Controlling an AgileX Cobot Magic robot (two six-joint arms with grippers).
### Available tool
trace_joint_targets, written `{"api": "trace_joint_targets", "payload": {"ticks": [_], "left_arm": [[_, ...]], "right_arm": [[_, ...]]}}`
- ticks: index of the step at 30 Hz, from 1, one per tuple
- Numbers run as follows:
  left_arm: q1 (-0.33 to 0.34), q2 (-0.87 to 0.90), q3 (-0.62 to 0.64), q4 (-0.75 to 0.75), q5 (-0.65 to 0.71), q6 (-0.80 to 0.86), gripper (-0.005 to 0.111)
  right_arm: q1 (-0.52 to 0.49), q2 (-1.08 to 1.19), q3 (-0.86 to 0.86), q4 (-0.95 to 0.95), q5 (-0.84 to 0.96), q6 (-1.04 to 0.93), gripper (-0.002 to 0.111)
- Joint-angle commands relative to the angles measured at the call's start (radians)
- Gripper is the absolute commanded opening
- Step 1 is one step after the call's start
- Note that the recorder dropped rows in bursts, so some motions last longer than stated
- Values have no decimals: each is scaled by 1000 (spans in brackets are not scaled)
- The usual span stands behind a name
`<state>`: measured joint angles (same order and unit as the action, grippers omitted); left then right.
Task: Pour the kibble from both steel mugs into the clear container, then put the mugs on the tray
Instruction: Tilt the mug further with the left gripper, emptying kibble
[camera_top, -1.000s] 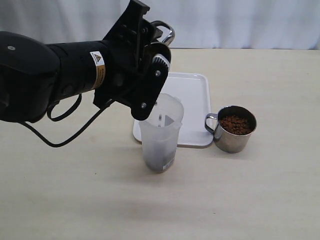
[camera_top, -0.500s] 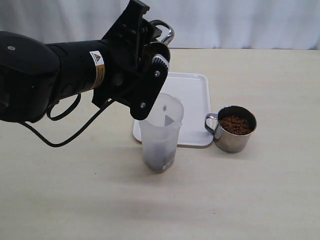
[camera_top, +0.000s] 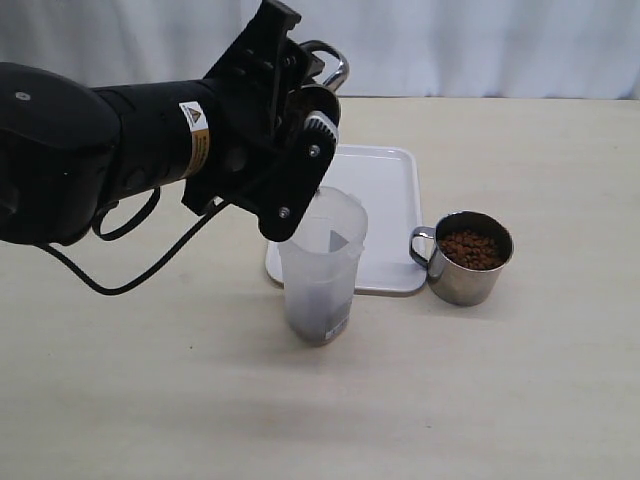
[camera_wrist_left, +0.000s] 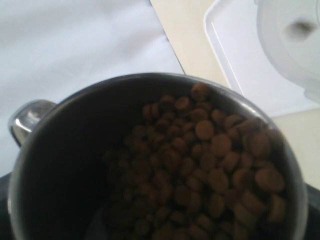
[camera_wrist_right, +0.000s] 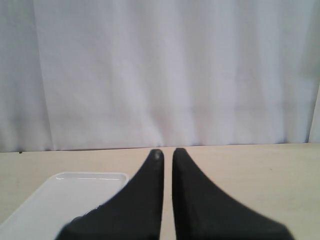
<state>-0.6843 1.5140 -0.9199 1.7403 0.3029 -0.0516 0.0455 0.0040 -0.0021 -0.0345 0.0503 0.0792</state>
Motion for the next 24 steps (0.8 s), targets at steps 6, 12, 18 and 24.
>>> {"api": "trace_joint_targets", "payload": {"ticks": [6, 12, 18, 24], "left_arm": [[-4, -5, -11, 4, 17, 21, 0], [-4, -5, -11, 4, 17, 25, 0], [-4, -5, -11, 4, 17, 33, 0], [-4, -5, -11, 4, 14, 39, 0]], "right_arm": [[4, -4, 2, 1, -12, -5, 5], [4, -4, 2, 1, -12, -5, 5], [4, -4, 2, 1, -12, -5, 5], [4, -4, 2, 1, -12, -5, 5]]}}
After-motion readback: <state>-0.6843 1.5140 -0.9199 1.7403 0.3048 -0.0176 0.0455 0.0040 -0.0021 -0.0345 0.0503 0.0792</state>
